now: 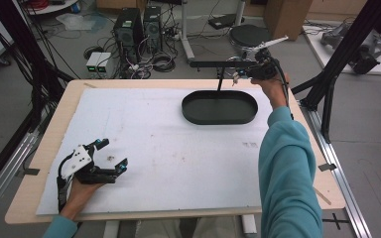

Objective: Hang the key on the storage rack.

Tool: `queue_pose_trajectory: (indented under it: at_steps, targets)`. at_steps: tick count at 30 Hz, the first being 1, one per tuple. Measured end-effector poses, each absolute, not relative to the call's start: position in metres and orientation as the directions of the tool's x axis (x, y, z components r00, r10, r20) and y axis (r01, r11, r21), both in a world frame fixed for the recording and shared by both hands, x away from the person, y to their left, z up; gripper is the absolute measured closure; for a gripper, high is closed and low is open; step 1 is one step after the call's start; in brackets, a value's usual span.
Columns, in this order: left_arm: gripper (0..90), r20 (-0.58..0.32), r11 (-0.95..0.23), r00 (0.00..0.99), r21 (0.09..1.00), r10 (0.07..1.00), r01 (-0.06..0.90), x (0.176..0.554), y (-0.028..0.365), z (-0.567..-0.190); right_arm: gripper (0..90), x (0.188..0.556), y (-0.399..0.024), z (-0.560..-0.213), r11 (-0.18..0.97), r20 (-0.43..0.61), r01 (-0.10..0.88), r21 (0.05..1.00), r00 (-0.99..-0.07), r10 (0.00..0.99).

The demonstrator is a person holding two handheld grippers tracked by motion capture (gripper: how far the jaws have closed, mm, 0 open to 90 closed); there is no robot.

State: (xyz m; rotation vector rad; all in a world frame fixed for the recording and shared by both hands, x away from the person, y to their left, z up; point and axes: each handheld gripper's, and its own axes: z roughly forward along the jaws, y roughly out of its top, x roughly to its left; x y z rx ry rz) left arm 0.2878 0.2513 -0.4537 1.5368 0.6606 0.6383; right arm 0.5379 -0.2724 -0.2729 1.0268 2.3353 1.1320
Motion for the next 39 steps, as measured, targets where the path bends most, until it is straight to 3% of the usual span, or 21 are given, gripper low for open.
queue_pose_trajectory:
  at_steps: [29, 39]
  targets:
    - [1.7, 0.022, -0.066, 0.680, 0.997, 0.733, 0.038, 0.288, 0.250, -0.453, 88.7, 0.547, -0.277, -0.279, 0.407, -0.022, 0.425, 0.808, -0.669, 0.743]
    - [1.7, 0.024, -0.065, 0.677, 0.997, 0.736, 0.036, 0.288, 0.250, -0.454, 87.3, 0.550, -0.276, -0.281, 0.435, -0.075, 0.381, 0.816, -0.675, 0.734]
